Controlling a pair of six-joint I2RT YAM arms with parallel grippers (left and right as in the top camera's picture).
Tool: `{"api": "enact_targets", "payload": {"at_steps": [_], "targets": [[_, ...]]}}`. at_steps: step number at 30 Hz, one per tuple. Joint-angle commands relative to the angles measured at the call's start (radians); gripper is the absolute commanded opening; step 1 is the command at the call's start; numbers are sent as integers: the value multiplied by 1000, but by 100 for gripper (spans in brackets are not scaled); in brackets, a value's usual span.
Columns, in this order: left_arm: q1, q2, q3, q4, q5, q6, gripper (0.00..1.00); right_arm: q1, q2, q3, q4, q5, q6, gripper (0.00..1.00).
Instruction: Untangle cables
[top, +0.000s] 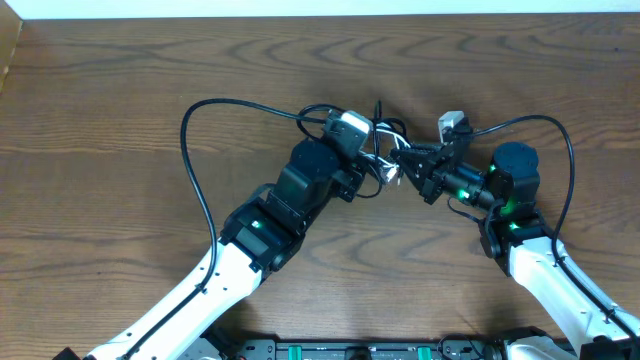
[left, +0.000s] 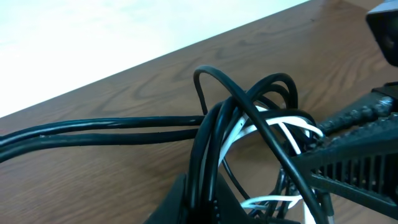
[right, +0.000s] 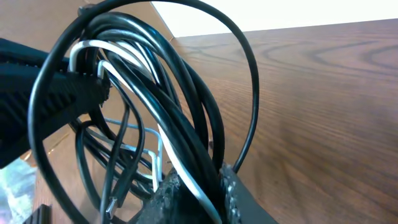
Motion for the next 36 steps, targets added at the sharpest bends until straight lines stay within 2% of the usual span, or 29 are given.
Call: {"api": "enact_targets", "payload": {"at_steps": [1,5,8,20,28,32,36], "targets": [[-1,-1,31,23,-98,-5,7,8,2,18,-2,0,-6,7],[0,-1,31,79,-193,-6,7,8,2,18,-14,-6,-6,7],[0,-1,31,104,-278,-5,7,8,2,18,-14,-33,-29,1],[9,-1,31,110,-587,-5,7,7,2,18,-16,-66,-53,1],[39,-1,31,110,-619,-5,8,-2,2,18,-18,-64,-51,1],[45,-1,31,110,-624,36,8,-12,2,18,-33,-64,-52,1],[87,-1,31,110,-751,37,8,-40,2,18,-69,-64,-52,1]]}}
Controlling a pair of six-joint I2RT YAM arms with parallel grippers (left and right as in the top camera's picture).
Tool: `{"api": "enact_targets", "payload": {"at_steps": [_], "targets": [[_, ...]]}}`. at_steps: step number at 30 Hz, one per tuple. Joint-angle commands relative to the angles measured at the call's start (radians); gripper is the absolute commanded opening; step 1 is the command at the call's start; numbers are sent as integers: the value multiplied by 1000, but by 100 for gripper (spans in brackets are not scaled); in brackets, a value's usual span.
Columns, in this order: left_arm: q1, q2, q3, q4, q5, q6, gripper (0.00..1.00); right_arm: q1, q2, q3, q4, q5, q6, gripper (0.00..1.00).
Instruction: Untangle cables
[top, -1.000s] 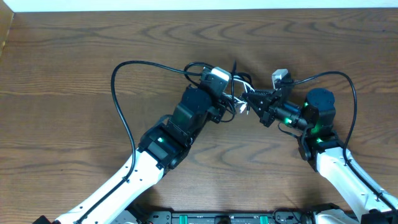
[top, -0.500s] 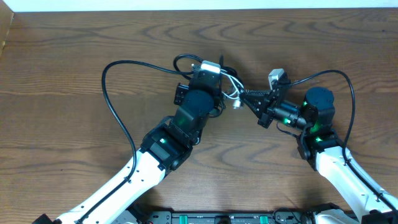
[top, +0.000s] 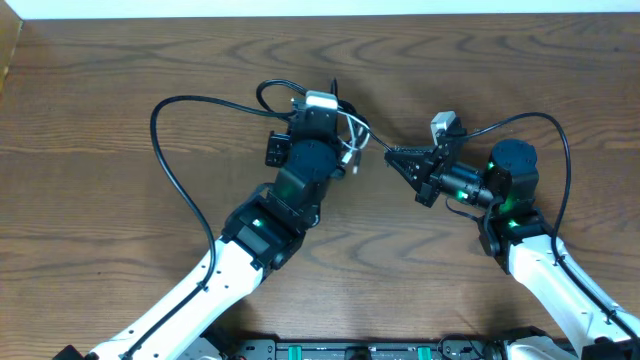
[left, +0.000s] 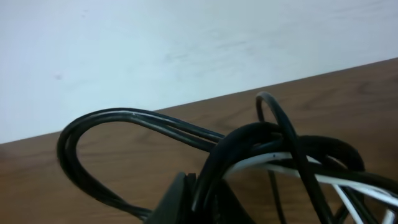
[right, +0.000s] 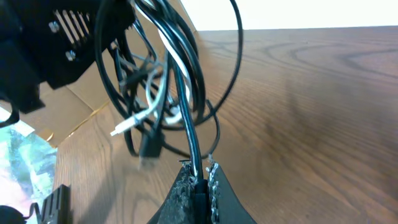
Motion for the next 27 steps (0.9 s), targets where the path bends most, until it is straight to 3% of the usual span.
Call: {"api": "enact_targets", "payload": {"at_steps": [1,7,12,13,14,16,17,22,27], "targets": [[85,-10,31,21,-277,6,8,-55,2,-4,-45,20,-9,1],[110,-10,31,21,-369,6,8,-90,2,-4,-87,22,-16,1],[110,-10,31,21,-359,6,8,-110,2,-4,-105,29,-15,4],[108,-10,31,20,-351,6,8,-109,2,-4,-105,25,-15,15],[105,-10,31,15,-333,6,8,-108,2,-4,-105,24,-16,38],[95,-10,31,-3,-252,6,8,-108,2,-4,-105,24,-15,74],[93,-10,31,-14,-196,7,8,-108,2,-4,-105,21,-16,83],[92,-10,31,-50,96,79,8,-108,2,-4,-102,-3,-16,95],[92,-10,31,-101,391,282,8,-108,2,-4,-68,-68,-34,99]]}}
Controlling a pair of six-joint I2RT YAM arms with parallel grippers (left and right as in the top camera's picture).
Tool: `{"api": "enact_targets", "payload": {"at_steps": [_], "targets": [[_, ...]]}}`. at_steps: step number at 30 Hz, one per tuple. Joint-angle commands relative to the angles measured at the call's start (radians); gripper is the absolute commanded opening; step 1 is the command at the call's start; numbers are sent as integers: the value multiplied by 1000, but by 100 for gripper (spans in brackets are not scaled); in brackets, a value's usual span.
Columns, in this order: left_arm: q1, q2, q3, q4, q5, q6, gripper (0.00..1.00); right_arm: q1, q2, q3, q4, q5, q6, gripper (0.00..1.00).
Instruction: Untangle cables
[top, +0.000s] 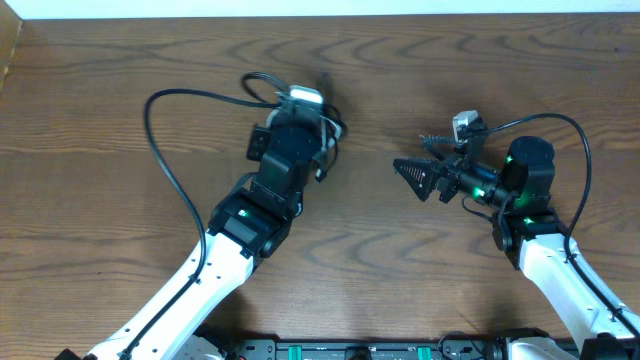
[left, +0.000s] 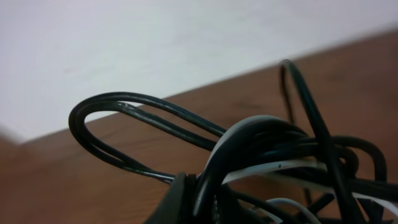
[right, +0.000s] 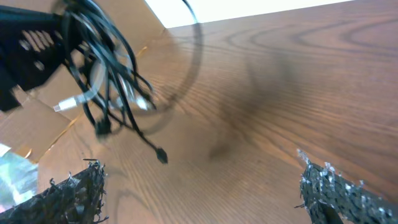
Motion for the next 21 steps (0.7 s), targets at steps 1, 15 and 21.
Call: {"api": "enact_targets", "payload": {"at_steps": [1,15,21], "targets": [[-3,-13,31,-48,339,212,8,0,-1,-5,34,-76,-24,98],[-3,-13,31,-137,595,377,8,0,-1,-6,82,-269,-153,74],[-3,-13,31,-169,716,436,8,0,-1,-7,5,-389,-336,75]]}}
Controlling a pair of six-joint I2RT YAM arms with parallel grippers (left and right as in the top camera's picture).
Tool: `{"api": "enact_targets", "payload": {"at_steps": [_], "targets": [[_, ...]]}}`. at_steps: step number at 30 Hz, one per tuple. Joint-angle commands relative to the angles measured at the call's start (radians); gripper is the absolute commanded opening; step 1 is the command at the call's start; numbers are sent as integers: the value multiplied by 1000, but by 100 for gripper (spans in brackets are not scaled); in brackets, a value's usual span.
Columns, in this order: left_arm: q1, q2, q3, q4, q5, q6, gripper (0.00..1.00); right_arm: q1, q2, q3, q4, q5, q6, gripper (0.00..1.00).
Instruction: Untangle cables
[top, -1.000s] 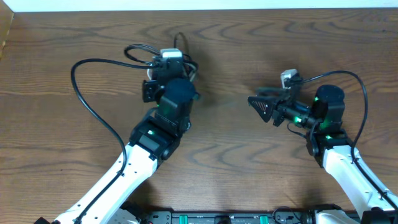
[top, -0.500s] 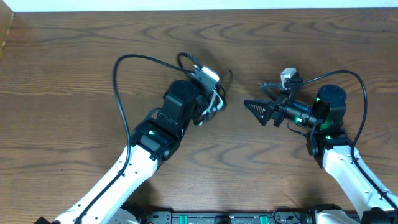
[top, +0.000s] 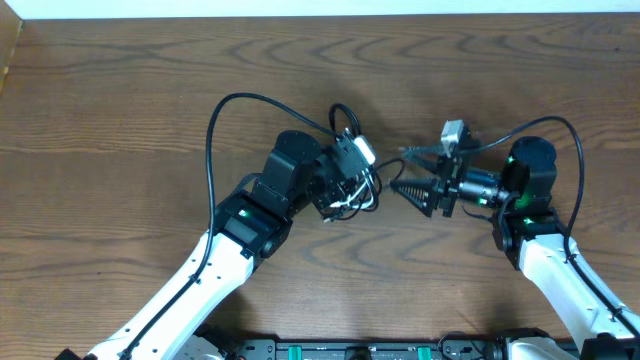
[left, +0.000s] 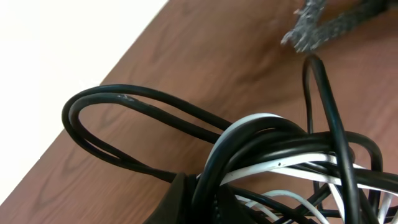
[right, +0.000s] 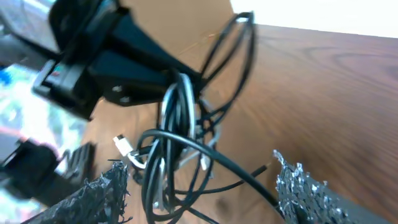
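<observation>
A tangle of black and white cables (top: 352, 190) hangs from my left gripper (top: 338, 192), which is shut on it near the table's middle. The left wrist view shows the black strands of the tangle (left: 273, 149) clamped at the jaw base of the left gripper (left: 202, 202), with white strands looping out. My right gripper (top: 397, 168) faces it from the right, open. In the right wrist view, the tangle (right: 180, 149) hangs between the spread fingers (right: 99, 193) of the right gripper (right: 199, 165), untouched by them. One black strand (right: 249, 177) runs toward the right finger.
The wooden table (top: 120, 100) lies all around. Each arm's own black lead arcs above it, the left lead (top: 212, 130) and the right lead (top: 560, 128). A white wall edge (top: 320, 8) borders the far side.
My left gripper has brought the tangle from the far middle-left toward the right and nearer. The tangle now sits between the right gripper's open fingers, which were empty and apart from it.
Both grippers were shut on the tangle at the table's middle. Then the left held the bundle further left while the right stayed shut on one black strand. After that the right was open and empty, with the bundle far off. Now the bundle is back at the right's open fingers.
</observation>
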Motion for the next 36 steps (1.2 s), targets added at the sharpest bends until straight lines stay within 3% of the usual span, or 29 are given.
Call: {"api": "enact_targets", "payload": {"at_steps": [1,2,3,5,6,7,9,15,19,21,22,25,27,29,36], "targets": [[0,-13,31,-6,105,57,8,-1,-1,-5,-32,-90,-149,75],[0,-13,31,-7,105,56,8,0,-1,-5,-48,-90,-180,71],[0,-13,31,-9,105,56,8,0,-1,-5,-56,-90,-200,59],[0,-13,31,-14,105,56,7,0,-1,-5,-69,-89,-229,47],[0,-13,31,-17,105,56,7,0,-1,-5,-76,-90,-239,34],[0,-13,31,-21,105,56,8,0,-1,-5,-85,-89,-250,15],[0,-13,31,-21,105,56,7,0,-1,-5,-100,-89,-266,1],[0,-13,31,-8,104,56,8,0,-1,-6,-114,-89,-266,1],[0,-13,31,-5,105,56,7,0,-1,-6,-129,-89,-266,35],[0,-13,31,3,105,56,8,0,-1,-6,-129,-89,-266,46],[0,-13,31,10,105,56,7,0,-1,-6,-129,-89,-266,46],[0,-13,31,34,105,56,7,0,-1,-6,-137,-66,-266,17],[0,-13,31,43,104,56,8,0,-1,-6,-151,-63,-267,13],[0,-13,31,51,105,56,7,0,0,-6,-158,-63,-274,1],[0,-13,31,61,104,56,8,-1,0,-6,-145,-59,-272,1]]}}
